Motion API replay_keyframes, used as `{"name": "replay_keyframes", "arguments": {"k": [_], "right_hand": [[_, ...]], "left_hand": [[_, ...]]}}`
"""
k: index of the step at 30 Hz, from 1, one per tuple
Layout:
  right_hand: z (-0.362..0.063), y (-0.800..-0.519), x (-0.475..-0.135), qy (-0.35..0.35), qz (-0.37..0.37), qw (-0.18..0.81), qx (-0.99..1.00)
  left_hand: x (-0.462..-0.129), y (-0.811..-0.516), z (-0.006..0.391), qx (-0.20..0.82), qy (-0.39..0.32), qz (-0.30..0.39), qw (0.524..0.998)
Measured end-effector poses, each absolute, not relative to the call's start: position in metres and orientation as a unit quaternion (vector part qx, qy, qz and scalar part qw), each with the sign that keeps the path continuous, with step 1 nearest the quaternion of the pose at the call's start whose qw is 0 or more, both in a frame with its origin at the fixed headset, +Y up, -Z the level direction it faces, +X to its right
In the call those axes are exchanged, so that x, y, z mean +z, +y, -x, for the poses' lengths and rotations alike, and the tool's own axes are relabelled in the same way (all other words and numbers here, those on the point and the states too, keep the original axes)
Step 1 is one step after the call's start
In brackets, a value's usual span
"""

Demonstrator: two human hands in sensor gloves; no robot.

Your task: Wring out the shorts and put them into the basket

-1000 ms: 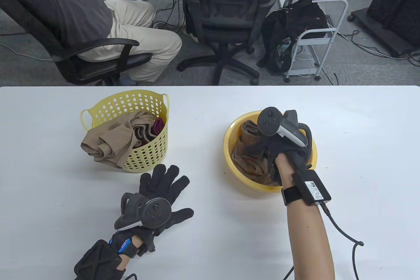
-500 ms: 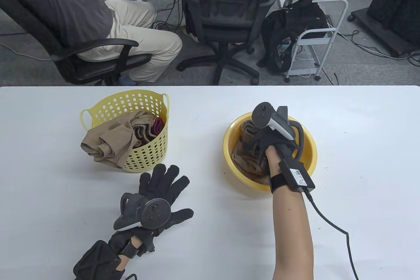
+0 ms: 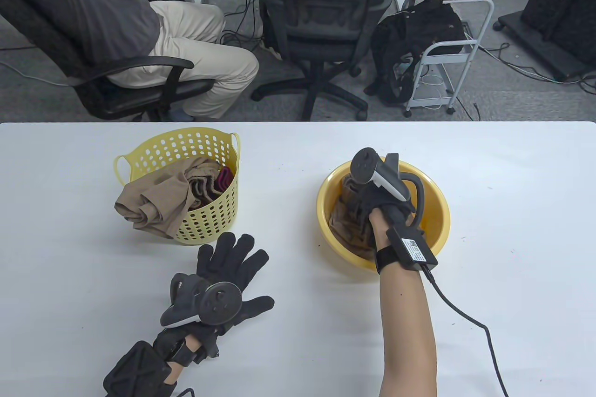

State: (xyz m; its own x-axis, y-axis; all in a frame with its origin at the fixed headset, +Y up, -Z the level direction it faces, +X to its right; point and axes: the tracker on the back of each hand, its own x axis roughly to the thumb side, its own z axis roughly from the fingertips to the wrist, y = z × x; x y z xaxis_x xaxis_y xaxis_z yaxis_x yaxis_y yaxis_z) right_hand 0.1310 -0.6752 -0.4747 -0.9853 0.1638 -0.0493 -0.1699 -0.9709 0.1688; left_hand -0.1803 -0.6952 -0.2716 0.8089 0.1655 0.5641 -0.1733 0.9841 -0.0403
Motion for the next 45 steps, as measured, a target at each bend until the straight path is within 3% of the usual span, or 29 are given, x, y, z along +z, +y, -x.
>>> {"name": "replay_keyframes", "arguments": {"k": [17, 30, 45], "right_hand": [[-0.124, -0.651, -0.452, 0.015, -0.018, 0.117, 0.993], [-0.125, -0.601, -0.417, -0.051, -0.062, 0.194, 0.978], [-0.141, -0.553, -0.382, -0.08, -0.082, 0.316, 0.942]], "left_hand": [[-0.271, -0.696, 0.18, 0.085, -0.297, -0.006, 0.951], [-0.273, -0.695, 0.182, 0.088, -0.29, -0.003, 0.953], [-0.273, -0.696, 0.182, 0.081, -0.291, -0.002, 0.953]]}}
